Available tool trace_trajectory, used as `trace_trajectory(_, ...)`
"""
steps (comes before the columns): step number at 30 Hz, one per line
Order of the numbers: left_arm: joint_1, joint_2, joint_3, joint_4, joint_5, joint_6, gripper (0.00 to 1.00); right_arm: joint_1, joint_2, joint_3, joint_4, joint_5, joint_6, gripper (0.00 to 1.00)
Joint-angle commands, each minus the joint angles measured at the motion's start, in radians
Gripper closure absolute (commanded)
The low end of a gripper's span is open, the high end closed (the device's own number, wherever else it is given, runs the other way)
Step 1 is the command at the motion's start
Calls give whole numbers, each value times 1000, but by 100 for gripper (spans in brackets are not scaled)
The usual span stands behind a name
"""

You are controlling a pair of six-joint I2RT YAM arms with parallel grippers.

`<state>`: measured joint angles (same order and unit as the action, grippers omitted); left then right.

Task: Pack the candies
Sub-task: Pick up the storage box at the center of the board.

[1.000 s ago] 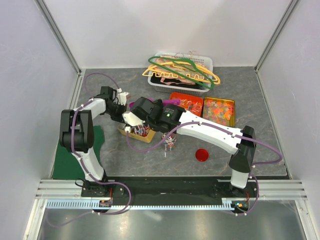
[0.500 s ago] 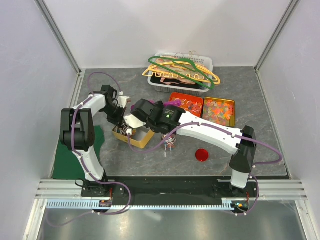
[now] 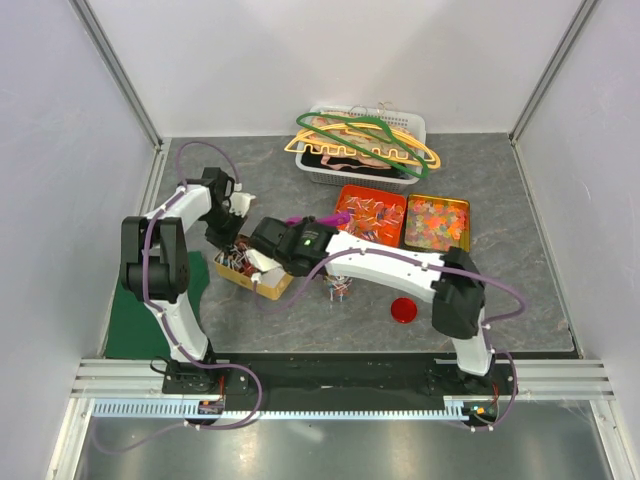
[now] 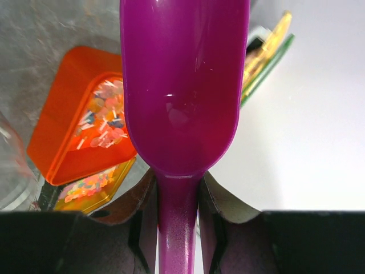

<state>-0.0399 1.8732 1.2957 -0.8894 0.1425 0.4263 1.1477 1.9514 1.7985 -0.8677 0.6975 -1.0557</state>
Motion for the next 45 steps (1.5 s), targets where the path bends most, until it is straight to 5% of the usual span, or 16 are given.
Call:
trace_trajectory(1, 0, -52, -4, 69, -109, -47, 98, 17, 90, 54, 26, 68, 3, 100)
trace_trajectory(13, -8, -65, -41, 170, -139, -98, 98, 41, 358, 369, -194, 69, 135, 100)
trace_trajectory(45, -18, -175, -133, 286, -198, -165, 98, 69, 564, 444, -183, 85, 338, 100)
